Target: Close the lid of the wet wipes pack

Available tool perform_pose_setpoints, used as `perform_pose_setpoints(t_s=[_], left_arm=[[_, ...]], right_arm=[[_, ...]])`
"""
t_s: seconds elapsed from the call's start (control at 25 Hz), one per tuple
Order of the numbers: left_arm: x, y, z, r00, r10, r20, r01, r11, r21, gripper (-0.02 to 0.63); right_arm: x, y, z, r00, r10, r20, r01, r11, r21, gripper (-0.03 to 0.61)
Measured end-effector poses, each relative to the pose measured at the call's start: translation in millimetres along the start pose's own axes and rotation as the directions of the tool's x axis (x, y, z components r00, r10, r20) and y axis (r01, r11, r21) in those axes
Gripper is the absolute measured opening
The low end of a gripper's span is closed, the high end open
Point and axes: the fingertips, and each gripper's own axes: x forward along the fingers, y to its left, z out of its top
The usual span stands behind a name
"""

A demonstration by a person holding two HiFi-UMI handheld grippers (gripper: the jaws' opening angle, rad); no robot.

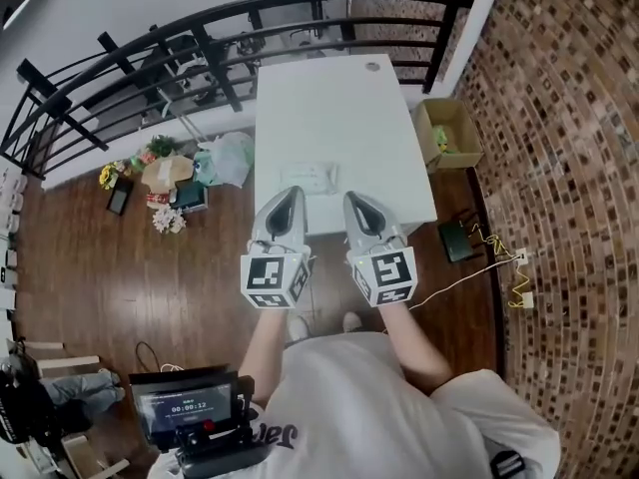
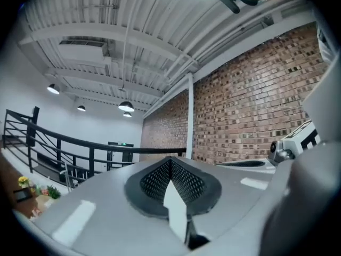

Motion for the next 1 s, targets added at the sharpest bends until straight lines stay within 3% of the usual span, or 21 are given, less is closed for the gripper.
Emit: perform_pose_setpoints(t_s=[0.2, 0.4, 0.6, 0.72, 1.0], left_arm=[[-5, 14, 8, 0.998, 0.042, 0.049, -0.044, 0.998, 0.034, 0.015], [-22, 45, 13, 0.993, 0.105, 0.055, -0.107, 0.994, 0.027, 0.015], [-27, 44, 2, 0.997, 0.051, 0.061, -0.051, 0.999, -0.009, 0.015], [-28, 44, -3, 0.996, 0.057, 0.065, -0.056, 0.998, -0.018, 0.015], [-40, 64, -5, 0.996, 0.071, 0.062, -0.07, 0.997, -0.022, 0.015]], right_arm=[[5, -18, 11, 0.997, -0.049, 0.057, 0.049, 0.999, 0.004, -0.008], [17, 16, 5, 0.999, 0.001, 0.048, 0.0, 1.0, -0.008, -0.008], [24, 42, 3, 0.997, 0.057, 0.045, -0.055, 0.997, -0.045, -0.008], [23, 48, 0, 0.996, 0.074, 0.039, -0.071, 0.995, -0.068, -0.008], [27, 58, -2, 0.999, 0.047, 0.021, -0.045, 0.996, -0.073, -0.009]])
